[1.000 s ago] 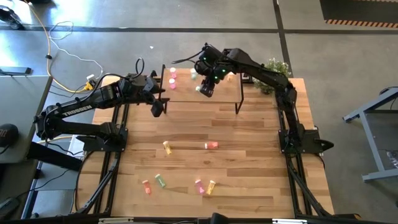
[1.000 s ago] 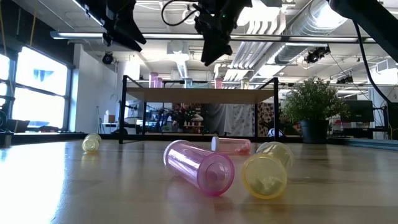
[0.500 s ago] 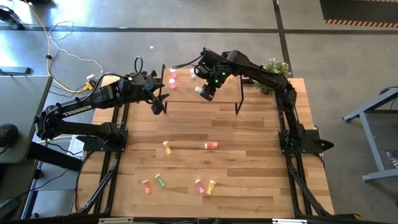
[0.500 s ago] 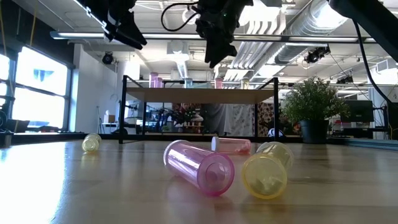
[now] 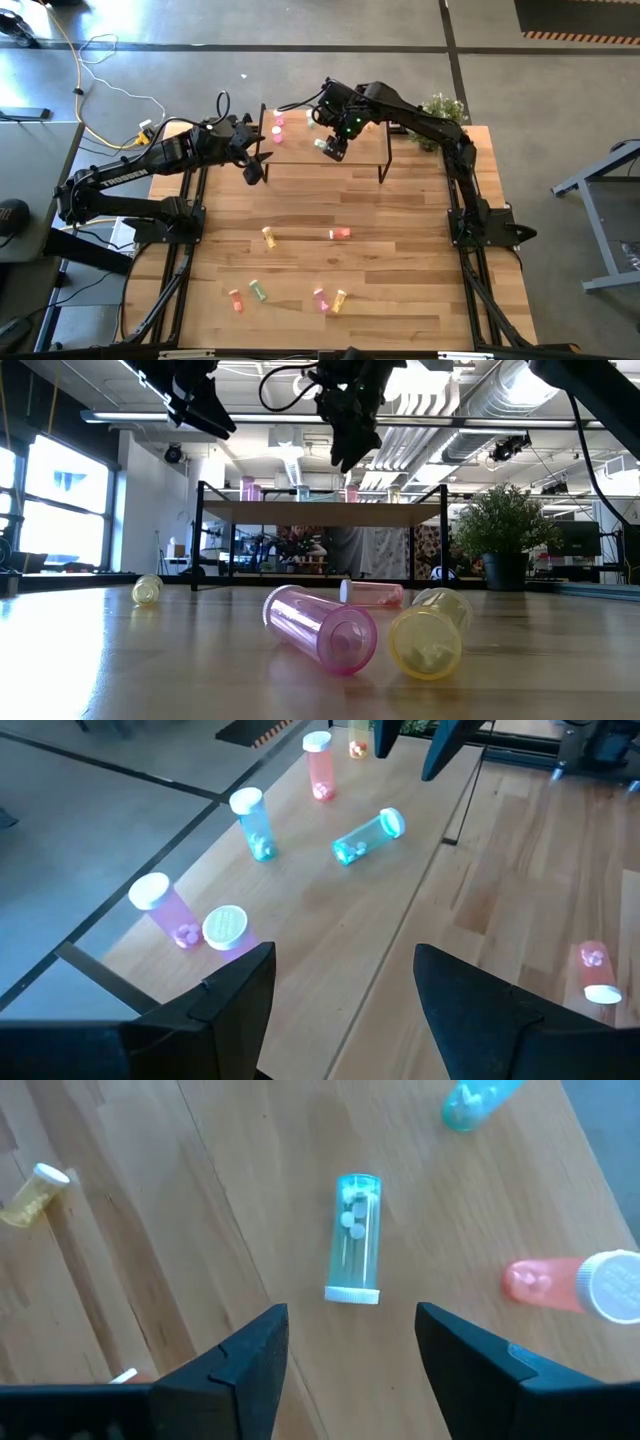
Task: Pick and place medicine bottles onto shelf by color
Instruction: Put the top blue pill bottle on the shelf aligned with the other blue pill bottle
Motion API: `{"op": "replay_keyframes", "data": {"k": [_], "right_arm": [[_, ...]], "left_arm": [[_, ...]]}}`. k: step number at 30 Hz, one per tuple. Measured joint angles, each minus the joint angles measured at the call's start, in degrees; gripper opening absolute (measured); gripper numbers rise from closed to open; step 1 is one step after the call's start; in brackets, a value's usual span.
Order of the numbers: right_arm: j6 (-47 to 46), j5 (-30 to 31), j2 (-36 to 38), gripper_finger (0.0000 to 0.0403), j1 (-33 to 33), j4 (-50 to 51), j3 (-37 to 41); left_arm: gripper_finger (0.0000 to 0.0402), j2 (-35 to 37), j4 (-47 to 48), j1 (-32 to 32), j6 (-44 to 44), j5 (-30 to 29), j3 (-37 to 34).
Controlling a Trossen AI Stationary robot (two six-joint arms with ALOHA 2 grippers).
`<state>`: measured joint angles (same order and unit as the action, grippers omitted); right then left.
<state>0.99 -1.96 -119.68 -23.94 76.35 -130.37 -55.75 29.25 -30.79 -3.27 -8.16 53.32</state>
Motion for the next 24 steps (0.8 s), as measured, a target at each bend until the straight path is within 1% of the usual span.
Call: {"op": "replay_keyframes", "data": {"k": [2,4,10,13,16,24], "right_arm": [[-0.17,0.04,-0.01,0.021,0.18,-0.74,0.32],[-0.9,0.25,0.05,0.021,0.52,-2.9,2.11],[-1.05,0.24,-0.16,0.021,1.27,-5.02,7.35],[-1.2,0.59,-0.04,0.021,1.25,-5.71,8.34],[-1.13,2.89,-0.09,0.021,1.11,-5.36,8.81],[-0.72,3.04,0.01,0.021,0.98,-9.43,9.32]], "left_arm": [[0.023,0.0,0.01,0.0,0.0,0.01,0.0],[0.023,0.0,0.03,0.0,0.0,0.02,0.01],[0.023,0.0,0.03,0.0,-0.36,-0.01,0.0],[0.023,0.0,0.03,0.0,-0.94,-0.03,0.0],[0.023,0.0,0.03,0.0,-1.01,-0.05,0.01],[0.023,0.0,0.03,0.0,-1.03,-0.09,0.0]]}}
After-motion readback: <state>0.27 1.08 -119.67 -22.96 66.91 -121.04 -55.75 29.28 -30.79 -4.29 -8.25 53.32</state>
